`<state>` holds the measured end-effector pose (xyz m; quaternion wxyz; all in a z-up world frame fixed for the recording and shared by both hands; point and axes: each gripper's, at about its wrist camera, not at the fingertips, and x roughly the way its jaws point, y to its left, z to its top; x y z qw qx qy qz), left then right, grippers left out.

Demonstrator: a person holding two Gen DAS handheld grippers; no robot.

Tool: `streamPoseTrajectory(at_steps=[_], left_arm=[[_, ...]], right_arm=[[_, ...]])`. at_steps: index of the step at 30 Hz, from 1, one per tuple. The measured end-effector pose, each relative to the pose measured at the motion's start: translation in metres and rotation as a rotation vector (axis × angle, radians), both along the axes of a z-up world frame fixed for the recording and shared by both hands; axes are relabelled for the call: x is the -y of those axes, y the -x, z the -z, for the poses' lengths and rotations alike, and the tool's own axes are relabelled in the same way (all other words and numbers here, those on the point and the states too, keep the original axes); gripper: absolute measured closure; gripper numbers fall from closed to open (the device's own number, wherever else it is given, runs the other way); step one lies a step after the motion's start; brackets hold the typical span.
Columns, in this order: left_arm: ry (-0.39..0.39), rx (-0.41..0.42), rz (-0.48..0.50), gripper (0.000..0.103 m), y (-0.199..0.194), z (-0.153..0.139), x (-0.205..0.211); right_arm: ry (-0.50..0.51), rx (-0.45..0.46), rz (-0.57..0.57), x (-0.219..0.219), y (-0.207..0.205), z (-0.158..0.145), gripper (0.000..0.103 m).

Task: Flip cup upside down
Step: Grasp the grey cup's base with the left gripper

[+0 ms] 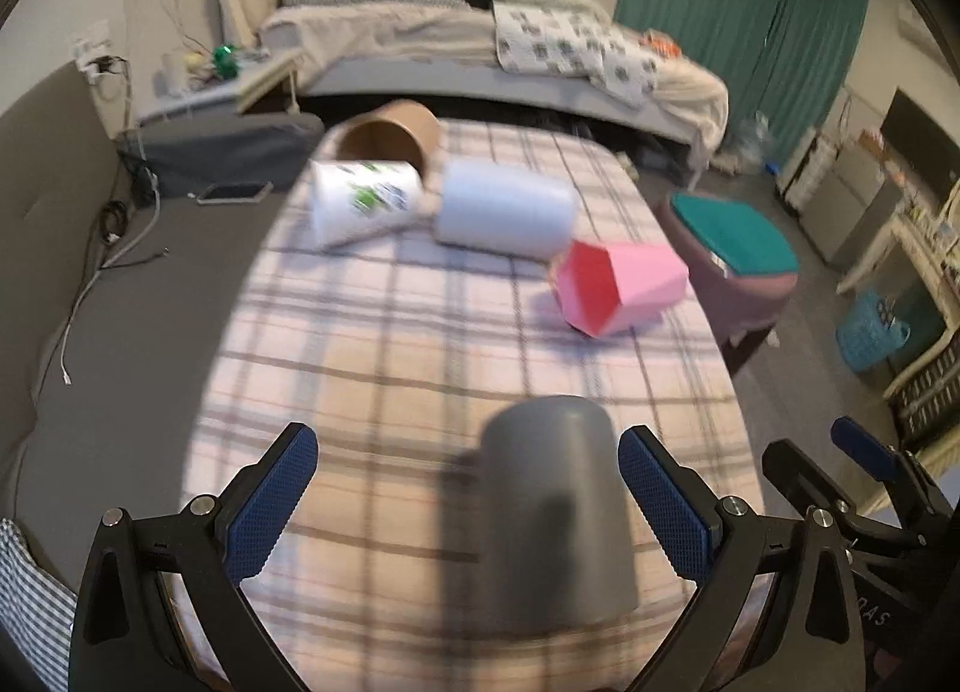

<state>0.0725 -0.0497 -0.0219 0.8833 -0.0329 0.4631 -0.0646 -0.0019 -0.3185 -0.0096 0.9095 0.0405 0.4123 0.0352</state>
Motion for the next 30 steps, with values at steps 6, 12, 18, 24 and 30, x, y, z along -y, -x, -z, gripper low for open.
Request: streamPoseTrajectory(at_steps=[6, 12, 18, 24, 30], left_arm=[[-0.007, -0.109, 0.005, 0.001, -0.024, 0.027, 0.028], [0.009, -0.186, 0.006, 0.002, -0.038, 0.045, 0.03], [0.021, -0.228, 0.067, 0.004, -0.037, 0.052, 0.034], [0.021, -0.259, 0.103, 0.029, -0.031, 0.05, 0.032], [0.007, -0.191, 0.098, 0.029, -0.026, 0.027, 0.023]], right_arm=[[0.001, -0.012, 0.043, 0.019, -0.009, 0.014, 0.008], [0.029, -0.031, 0.051, 0.024, -0.012, 0.029, 0.008], [0.062, -0.018, 0.049, 0.021, -0.011, 0.03, 0.008], [0.052, 0.002, 0.047, 0.018, -0.009, 0.025, 0.008], [0.043, 0.024, 0.052, 0.016, -0.005, 0.019, 0.008]])
